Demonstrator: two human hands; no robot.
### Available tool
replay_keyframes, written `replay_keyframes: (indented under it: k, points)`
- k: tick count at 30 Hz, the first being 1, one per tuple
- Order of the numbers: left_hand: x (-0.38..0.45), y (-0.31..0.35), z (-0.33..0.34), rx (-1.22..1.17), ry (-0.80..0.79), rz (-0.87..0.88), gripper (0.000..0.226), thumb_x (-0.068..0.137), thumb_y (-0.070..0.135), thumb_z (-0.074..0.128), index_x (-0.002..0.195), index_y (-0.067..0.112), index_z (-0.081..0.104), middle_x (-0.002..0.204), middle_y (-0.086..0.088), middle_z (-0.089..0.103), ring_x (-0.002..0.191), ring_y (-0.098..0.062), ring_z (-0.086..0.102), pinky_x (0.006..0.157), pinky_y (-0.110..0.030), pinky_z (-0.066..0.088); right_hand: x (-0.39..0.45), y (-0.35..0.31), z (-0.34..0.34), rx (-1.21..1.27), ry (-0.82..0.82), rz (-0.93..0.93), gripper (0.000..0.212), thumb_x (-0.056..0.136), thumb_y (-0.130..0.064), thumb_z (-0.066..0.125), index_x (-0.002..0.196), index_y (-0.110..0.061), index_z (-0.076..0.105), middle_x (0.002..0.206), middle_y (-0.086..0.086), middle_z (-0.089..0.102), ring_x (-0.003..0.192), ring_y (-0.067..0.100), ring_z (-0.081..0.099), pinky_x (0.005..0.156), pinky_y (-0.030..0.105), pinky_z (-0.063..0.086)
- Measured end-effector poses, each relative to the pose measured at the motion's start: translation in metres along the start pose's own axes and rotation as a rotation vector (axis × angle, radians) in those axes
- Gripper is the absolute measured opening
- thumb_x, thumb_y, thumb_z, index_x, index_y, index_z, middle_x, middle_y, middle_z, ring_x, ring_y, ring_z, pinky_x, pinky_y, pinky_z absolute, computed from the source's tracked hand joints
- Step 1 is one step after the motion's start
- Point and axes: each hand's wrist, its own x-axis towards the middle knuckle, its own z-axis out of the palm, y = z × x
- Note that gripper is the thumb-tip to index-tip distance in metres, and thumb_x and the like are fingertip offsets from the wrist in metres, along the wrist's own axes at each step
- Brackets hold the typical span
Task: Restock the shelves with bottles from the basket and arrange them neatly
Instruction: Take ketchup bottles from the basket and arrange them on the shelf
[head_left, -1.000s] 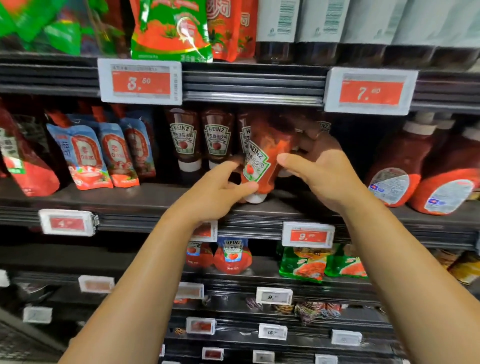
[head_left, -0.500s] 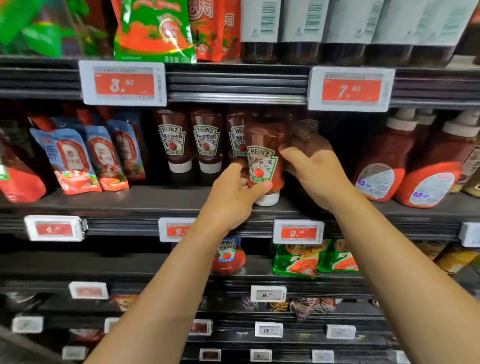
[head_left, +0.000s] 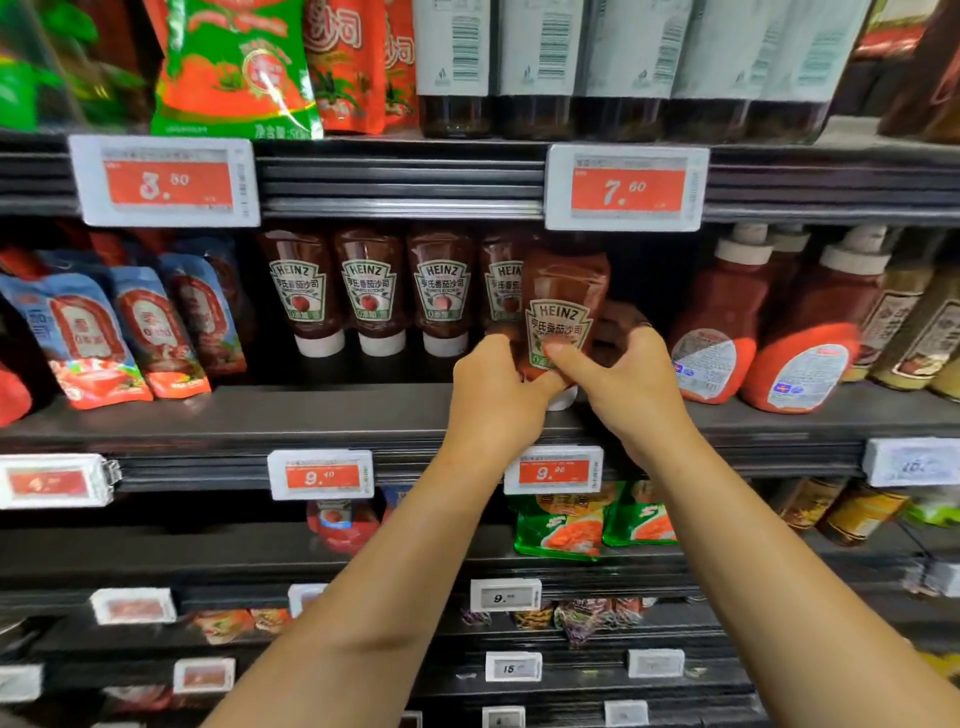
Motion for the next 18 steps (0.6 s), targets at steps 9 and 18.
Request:
replay_keyframes:
  k: [9, 18]
  points:
    - [0.027, 0.016, 0.023, 0.17, -0.086, 0.132, 0.042, 0.092, 0.016, 0.069, 0.132, 0.011, 0.058, 0.13, -0.011, 0.064, 0.118, -0.028, 0.059, 0.083, -0.017, 0.037, 0.035, 0.013, 0.002, -0.226, 0.218, 0.053, 0.047, 0.095, -0.018, 0.066, 0.14, -0.016, 0.051, 0.126, 0.006, 0.065, 0.109, 0.022, 0.062, 0.092, 0.035, 0.052]
    - [0.016, -0.025, -0.081, 0.361, 0.432, 0.088, 0.018, 0.083, 0.023, 0.072, 0.091, 0.007, 0.069, 0.081, -0.004, 0.065, 0.081, -0.026, 0.059, 0.071, -0.024, 0.037, 0.064, 0.011, 0.002, -0.483, 0.175, 0.095, 0.052, 0.099, -0.028, 0.062, 0.143, -0.007, 0.044, 0.132, 0.019, 0.062, 0.118, 0.039, 0.06, 0.086, 0.029, 0.04]
